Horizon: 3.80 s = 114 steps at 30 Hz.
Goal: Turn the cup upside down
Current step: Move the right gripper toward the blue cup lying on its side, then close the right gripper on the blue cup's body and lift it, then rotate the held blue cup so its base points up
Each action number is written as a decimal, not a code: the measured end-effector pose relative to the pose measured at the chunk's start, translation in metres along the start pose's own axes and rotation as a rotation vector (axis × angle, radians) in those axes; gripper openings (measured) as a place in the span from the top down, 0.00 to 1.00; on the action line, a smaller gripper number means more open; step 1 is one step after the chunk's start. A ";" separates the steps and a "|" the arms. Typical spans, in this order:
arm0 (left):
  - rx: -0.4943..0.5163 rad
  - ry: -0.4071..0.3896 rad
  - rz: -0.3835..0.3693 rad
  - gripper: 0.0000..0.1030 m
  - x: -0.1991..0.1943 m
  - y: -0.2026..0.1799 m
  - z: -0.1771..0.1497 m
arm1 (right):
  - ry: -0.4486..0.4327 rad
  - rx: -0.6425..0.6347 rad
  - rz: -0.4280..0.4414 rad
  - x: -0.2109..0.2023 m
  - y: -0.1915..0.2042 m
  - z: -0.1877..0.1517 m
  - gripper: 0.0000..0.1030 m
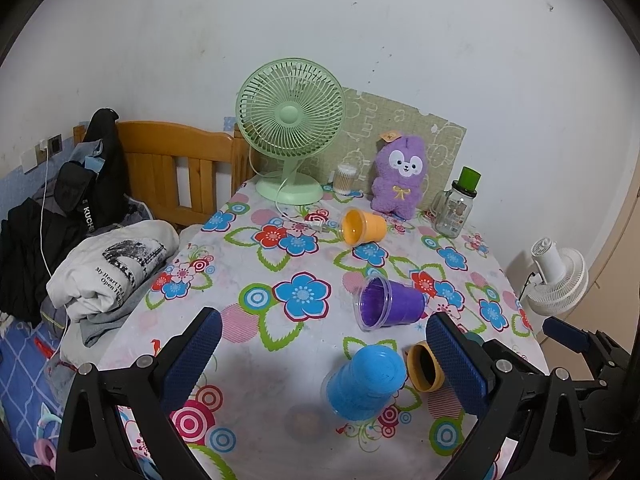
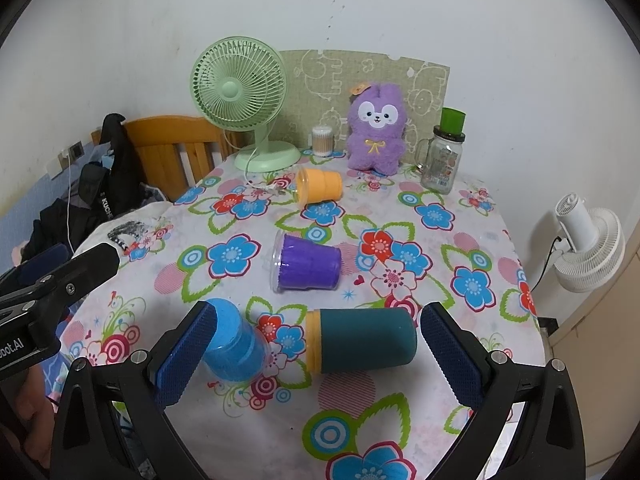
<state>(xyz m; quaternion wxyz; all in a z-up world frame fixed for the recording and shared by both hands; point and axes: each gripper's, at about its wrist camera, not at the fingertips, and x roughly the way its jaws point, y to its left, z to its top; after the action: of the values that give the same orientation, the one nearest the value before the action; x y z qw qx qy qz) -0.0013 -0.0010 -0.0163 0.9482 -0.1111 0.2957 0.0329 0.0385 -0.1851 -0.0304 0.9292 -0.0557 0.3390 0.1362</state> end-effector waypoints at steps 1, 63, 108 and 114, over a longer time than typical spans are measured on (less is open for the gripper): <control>0.000 0.000 -0.001 0.00 0.000 0.000 0.000 | 0.001 0.001 0.001 0.000 0.000 0.002 0.00; -0.118 0.264 0.085 0.00 0.073 0.067 -0.069 | 0.249 -0.115 0.212 0.100 0.055 -0.009 0.03; -0.183 0.240 0.087 0.00 0.056 0.086 -0.069 | 0.180 -0.036 0.273 0.094 0.034 -0.038 0.45; -0.185 0.227 0.082 0.00 0.049 0.081 -0.069 | 0.138 -0.007 0.355 0.111 0.046 -0.001 0.45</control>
<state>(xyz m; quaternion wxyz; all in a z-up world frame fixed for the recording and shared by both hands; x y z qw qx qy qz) -0.0093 0.0623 -0.1150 0.8923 -0.1891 0.4009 0.0860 0.1060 -0.1177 -0.1036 0.8648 -0.0073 0.4061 0.2950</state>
